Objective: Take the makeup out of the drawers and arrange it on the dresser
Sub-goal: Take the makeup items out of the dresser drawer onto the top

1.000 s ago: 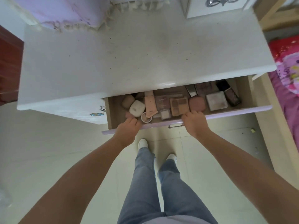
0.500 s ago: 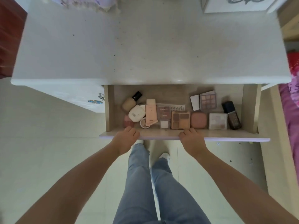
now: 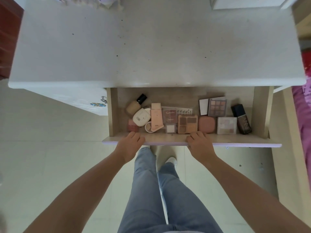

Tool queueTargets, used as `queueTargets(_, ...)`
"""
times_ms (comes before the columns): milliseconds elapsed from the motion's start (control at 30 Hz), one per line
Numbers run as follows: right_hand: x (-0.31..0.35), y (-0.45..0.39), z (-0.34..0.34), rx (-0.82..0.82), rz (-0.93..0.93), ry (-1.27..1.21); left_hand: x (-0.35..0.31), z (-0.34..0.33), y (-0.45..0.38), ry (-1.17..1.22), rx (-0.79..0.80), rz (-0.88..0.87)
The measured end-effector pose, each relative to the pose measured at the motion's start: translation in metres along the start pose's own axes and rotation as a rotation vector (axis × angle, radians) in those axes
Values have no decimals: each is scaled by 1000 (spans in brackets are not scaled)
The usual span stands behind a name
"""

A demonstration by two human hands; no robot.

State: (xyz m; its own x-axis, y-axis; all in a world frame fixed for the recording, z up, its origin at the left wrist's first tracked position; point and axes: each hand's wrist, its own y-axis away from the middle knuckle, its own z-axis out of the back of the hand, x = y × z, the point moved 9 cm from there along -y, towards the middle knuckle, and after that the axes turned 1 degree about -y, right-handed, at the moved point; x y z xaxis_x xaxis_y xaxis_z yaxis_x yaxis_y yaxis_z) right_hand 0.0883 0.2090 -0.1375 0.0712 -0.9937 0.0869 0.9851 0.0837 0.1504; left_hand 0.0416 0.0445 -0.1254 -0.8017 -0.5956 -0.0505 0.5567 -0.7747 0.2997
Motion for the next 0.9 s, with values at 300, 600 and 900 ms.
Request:
queueTargets(300, 4, -25, -26, 327, -159, -358, 57, -17, -8, 337, 118, 426)
queueTargets(600, 35, -140, -46, 245, -448, -386, 134, -53, -75, 424, 224, 708)
queueTargets(900, 27, -134, -41, 69, -698, -609, 141, -59, -69, 412, 208, 575)
